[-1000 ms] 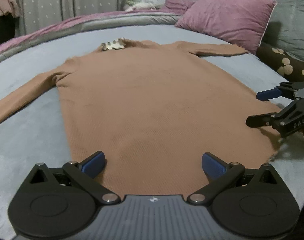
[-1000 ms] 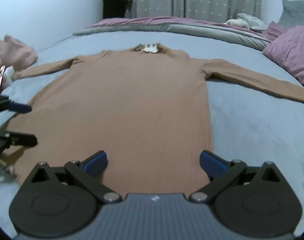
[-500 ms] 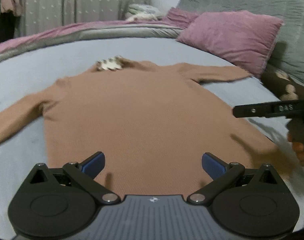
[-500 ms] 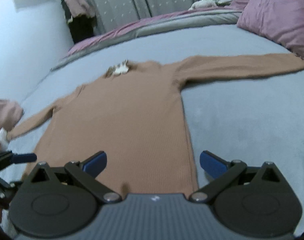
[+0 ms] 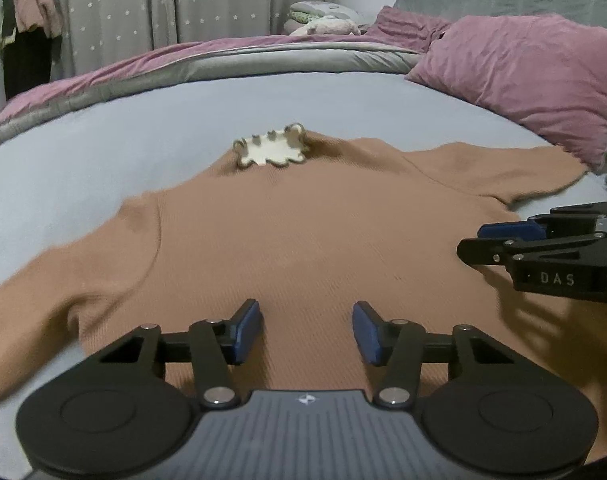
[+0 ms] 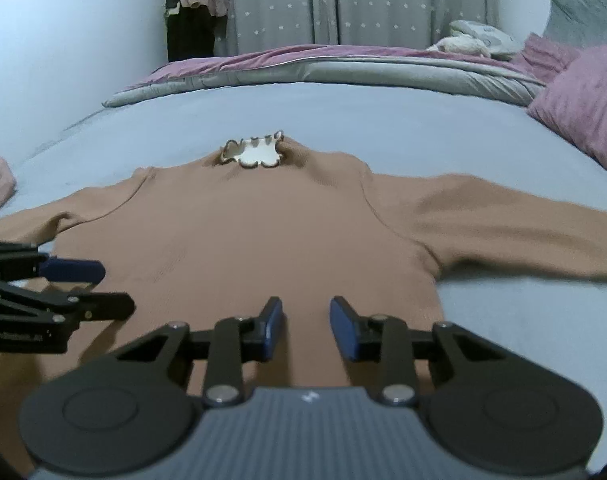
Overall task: Fold clothes
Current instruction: 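Move both open grippers along the sweater body toward the lace collar, then move the right gripper out along the sweater sleeve toward its cuff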
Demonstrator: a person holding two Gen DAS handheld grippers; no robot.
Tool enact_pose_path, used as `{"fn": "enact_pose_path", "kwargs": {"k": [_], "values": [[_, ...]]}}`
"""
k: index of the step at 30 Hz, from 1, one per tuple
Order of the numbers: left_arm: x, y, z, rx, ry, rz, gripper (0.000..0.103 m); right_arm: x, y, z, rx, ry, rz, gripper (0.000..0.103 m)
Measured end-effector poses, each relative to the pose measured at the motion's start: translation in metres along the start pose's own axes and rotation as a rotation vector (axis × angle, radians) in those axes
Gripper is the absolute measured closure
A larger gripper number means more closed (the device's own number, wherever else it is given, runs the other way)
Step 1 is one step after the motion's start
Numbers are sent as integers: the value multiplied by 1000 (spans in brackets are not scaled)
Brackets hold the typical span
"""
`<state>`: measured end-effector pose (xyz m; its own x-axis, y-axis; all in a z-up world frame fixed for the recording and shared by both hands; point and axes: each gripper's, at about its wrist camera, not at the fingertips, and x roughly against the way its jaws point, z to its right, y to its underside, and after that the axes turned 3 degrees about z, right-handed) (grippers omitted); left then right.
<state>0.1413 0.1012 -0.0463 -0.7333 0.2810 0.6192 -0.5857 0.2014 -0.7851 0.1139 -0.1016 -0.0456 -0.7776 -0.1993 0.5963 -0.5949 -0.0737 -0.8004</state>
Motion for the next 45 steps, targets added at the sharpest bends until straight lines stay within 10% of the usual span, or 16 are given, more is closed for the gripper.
{"fn": "enact_pose_path", "kwargs": {"k": [26, 38, 45], "values": [[-135, -82, -48, -15, -81, 57, 70, -179, -106, 3, 55, 24, -4, 78], [-139, -85, -79, 158, -50, 98, 64, -207, -119, 14, 12, -1, 11, 77], [-101, -85, -77, 270, -79, 114, 37, -182, -122, 27, -87, 12, 42, 29]]}}
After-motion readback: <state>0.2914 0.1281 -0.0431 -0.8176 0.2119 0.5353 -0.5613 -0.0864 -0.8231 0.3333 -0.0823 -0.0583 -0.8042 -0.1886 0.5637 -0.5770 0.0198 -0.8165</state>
